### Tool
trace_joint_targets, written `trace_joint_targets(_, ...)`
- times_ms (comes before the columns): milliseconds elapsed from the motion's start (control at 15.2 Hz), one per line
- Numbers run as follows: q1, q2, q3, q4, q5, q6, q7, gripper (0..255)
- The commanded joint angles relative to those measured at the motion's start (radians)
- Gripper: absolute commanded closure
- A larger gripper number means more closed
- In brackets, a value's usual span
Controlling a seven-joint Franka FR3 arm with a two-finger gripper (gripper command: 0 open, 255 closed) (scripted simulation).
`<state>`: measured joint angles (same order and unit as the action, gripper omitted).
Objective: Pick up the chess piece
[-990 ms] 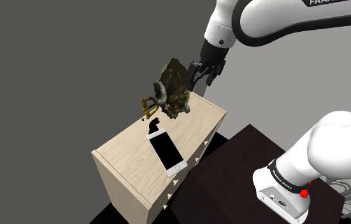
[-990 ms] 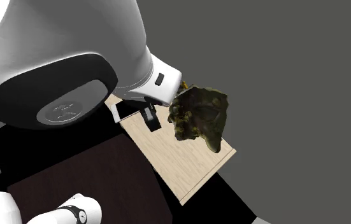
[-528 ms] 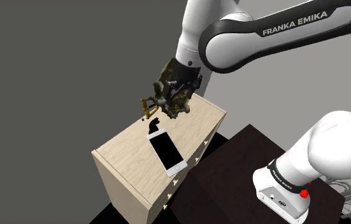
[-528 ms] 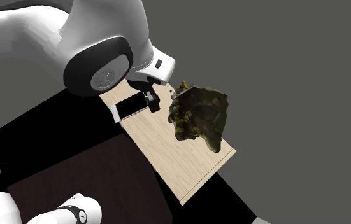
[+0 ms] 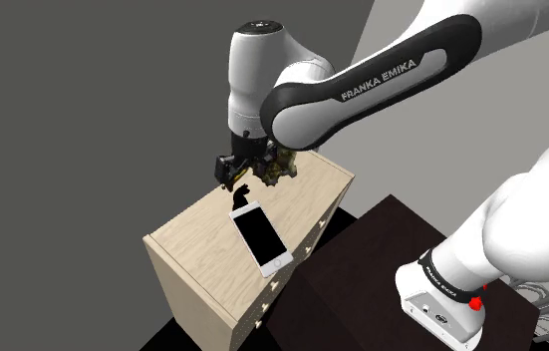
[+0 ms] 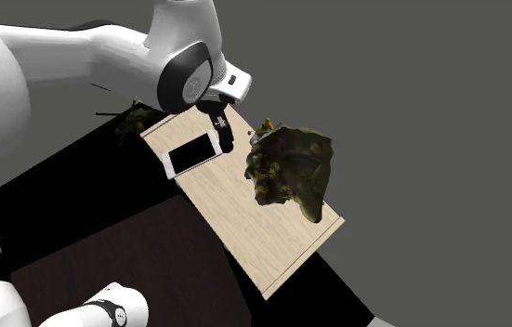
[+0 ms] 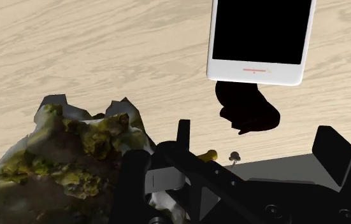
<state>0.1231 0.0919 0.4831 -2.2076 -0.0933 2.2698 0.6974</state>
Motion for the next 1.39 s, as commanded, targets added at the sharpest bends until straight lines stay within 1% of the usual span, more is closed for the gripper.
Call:
trace_joint_targets(0,0.008,0.041,0.000,0.015,-0.029,0.017,0.028,0)
trace_joint_targets(396,0.018,0.106,-0.013,-0.008,-0.078,0.095,0.063,0)
trace_joint_targets(528,0.018,0.106,-0.013,-0.008,-0.078,0.095,0.063,0)
trace_joint_targets(594,0.018,0.106,-0.013,-0.009,-0.078,0.096,0.063,255)
trace_joint_targets(1188,0.018,0.106,-0.013,-0.008,-0.078,0.095,0.063,255)
trace_joint_targets(1320,0.015,0.086,-0.008,-0.002,-0.063,0.071,0.052,255)
